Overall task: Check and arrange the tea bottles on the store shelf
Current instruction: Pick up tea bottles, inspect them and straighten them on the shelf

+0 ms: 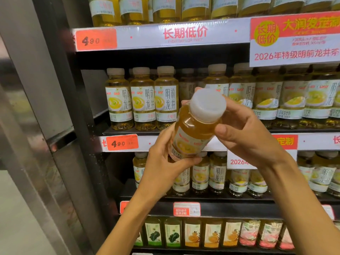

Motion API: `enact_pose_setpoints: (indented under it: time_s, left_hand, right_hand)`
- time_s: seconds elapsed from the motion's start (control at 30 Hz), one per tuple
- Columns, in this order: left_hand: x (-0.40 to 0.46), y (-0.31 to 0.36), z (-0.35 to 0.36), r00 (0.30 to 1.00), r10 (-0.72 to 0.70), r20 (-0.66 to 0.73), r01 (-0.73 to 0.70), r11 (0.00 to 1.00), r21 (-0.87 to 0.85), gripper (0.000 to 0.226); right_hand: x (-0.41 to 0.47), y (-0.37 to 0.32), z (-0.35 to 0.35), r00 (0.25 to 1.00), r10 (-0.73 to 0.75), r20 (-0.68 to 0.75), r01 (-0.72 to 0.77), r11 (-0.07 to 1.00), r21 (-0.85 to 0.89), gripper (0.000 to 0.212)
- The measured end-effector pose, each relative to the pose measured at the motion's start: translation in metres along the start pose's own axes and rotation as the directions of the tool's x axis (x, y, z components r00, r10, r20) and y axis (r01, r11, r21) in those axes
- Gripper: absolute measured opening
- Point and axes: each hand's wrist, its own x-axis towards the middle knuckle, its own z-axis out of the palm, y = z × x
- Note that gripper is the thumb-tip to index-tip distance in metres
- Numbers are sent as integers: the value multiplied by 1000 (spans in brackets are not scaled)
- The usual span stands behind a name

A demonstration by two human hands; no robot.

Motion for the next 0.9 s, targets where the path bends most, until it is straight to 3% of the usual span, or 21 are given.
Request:
enact_pose_setpoints:
  time_s: [0.23, 0.43, 0.53, 0.63, 0.73, 0.9]
  left_hand:
    - [-2, -3, -3, 999, -12, 31, 12, 1000, 4, 70]
    - [-10, -2, 5, 988, -89, 123, 99, 992, -80, 51]
    - [-13, -1, 11, 980, -118, 159, 137, 985, -109, 50]
    - [-14, -3, 16, 982, -173, 75, 184, 968, -172, 44]
    - [-10, -7, 17, 982, -184, 32, 186, 951, -247, 47]
    - [-7, -6, 15, 938, -267, 222, 347, 746, -569, 60]
  right_hand:
    - [1, -2, 0, 1000, -10, -12, 9, 997, -76, 65]
    - [11, 5, 1, 994, 100, -45, -97, 992, 77, 83]
    - [15, 8, 2, 983, 130, -127, -126, 991, 46, 70]
    - [18, 14, 5, 966, 107, -234, -95, 993, 63, 52]
    - [21, 16, 5, 961, 100, -256, -67, 989, 132, 53]
    - [26, 16, 1, 957, 189, -218, -113, 941, 319, 48]
